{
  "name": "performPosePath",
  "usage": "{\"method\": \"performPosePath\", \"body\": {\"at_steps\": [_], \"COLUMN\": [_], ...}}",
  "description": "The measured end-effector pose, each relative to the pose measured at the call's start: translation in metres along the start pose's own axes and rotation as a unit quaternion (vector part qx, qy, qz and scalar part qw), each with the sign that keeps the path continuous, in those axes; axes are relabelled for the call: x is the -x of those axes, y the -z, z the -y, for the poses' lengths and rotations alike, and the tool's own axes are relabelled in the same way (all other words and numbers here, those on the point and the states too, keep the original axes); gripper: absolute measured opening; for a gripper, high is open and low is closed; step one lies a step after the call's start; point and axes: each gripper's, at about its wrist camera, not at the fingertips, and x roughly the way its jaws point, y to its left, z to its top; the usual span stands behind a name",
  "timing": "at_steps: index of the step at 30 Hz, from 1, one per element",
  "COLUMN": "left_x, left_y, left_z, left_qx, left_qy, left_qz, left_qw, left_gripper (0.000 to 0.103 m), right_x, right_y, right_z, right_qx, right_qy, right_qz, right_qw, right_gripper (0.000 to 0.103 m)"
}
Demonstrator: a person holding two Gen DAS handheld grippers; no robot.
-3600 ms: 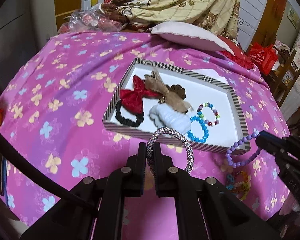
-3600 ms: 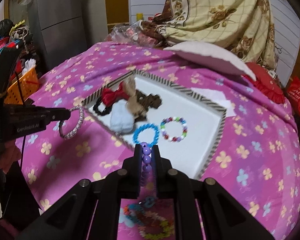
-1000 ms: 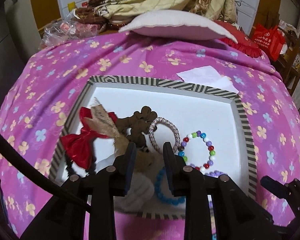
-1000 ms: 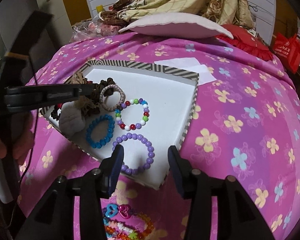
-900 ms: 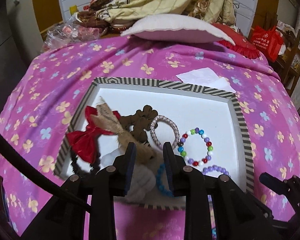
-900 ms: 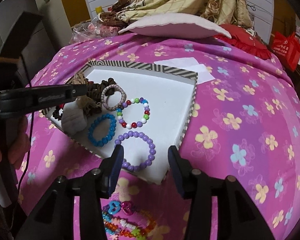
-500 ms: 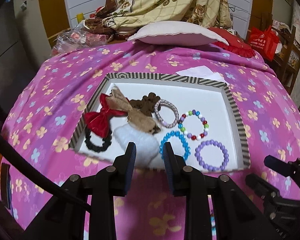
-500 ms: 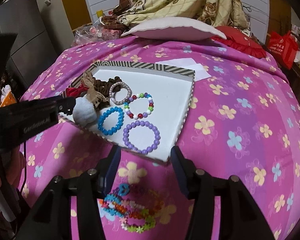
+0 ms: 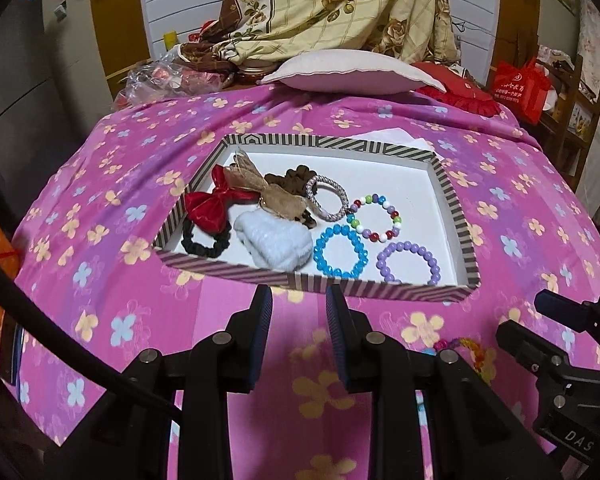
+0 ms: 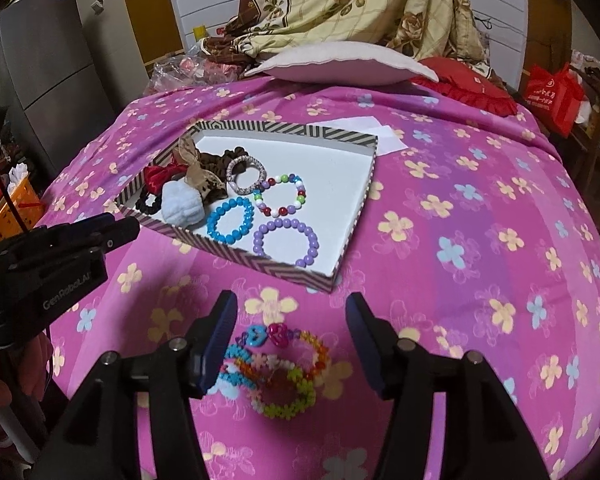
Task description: Organize jewelry
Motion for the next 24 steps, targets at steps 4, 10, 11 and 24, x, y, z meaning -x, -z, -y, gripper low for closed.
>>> {"method": "performPosePath", "body": {"at_steps": [4,10,11,24], "left_x": [0.006,0.017,0.019,0.029], "left_y": [0.008,0.017,0.019,0.028], "left_z": [0.003,0.008,0.009,0.016], "left_qx": [-0.002,-0.006,-0.006,-0.012], "left_qy": [0.002,0.006,0.007,0.01], "left_qz": [0.0,0.006,0.007,0.009], "left_qw": [1.0,0.9999,0.9999,0.9998], "left_gripper": [0.04,0.04,0.04,0.04], "right_x": [0.007,0.018,0.02,0.032], "right_y": [0.006,0.015,0.016,0.033], "right_z": [0.0,0.001,0.001,0.013], "right_qx": [-0.003,-0.003,-0.005,-0.012], "right_qy": [0.001,0.004,0.004,0.012], "right_qz": [0.002,0.005,0.006,0.003], "right_qw": [1.0,1.0,1.0,1.0], "right_gripper": [0.059,0.059,0.059,0.059]}}
